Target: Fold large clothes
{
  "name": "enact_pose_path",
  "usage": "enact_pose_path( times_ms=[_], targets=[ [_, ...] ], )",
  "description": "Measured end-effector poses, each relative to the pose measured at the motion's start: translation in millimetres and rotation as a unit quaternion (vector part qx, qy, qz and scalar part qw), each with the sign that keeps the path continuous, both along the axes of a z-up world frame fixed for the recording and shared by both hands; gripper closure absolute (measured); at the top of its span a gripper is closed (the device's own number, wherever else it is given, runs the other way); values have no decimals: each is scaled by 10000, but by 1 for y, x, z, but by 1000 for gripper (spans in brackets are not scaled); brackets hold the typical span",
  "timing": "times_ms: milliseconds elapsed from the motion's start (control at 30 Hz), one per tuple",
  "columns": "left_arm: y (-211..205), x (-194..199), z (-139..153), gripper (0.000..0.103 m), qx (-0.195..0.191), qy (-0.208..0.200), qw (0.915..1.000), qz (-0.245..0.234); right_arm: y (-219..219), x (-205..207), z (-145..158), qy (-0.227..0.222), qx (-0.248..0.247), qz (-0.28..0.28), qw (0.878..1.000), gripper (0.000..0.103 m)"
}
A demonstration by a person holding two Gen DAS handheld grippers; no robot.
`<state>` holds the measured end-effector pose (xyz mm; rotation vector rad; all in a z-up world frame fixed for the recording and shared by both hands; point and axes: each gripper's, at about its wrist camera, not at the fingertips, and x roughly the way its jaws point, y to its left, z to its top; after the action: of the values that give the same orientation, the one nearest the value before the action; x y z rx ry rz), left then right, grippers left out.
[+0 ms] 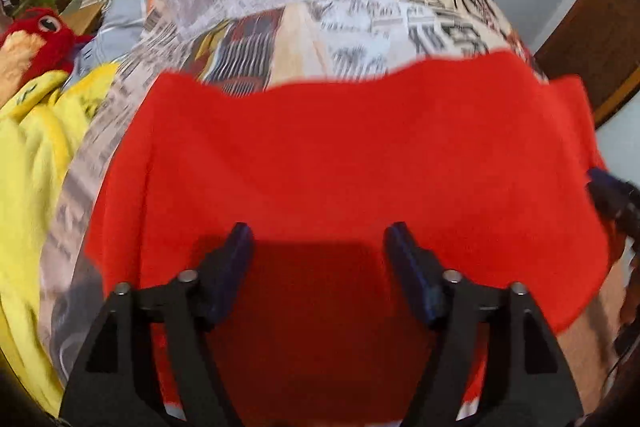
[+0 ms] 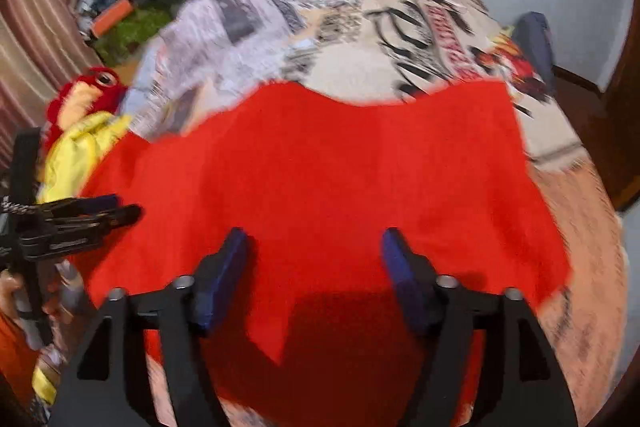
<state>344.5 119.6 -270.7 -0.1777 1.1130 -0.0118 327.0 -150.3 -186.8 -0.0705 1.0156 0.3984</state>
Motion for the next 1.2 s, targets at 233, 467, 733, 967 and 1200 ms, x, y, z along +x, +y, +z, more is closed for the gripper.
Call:
enact_pose_path(
  times_ms=[233, 467, 733, 967, 1200],
  targets=[
    [34, -52, 0, 15, -73, -87, 9981, 598, -56, -21, -1, 420, 95, -732, 9964, 18],
    [57, -86, 14, 15, 265, -54, 9930, 1152, -72, -44, 27, 163, -31, -902, 9958, 18],
    [79, -140, 59, 15, -635, -957, 9773, 1781, -46, -61, 58, -429, -24, -575, 9974, 18],
    [72, -135, 29, 15, -1993, -633, 9625, 1729, -4, -51, 38, -290, -75, -227, 9993, 18],
    [64, -109, -24, 18, -3193, -99, 9312, 1754, 20, -40, 3, 57, -269, -25, 9996, 18]
  ],
)
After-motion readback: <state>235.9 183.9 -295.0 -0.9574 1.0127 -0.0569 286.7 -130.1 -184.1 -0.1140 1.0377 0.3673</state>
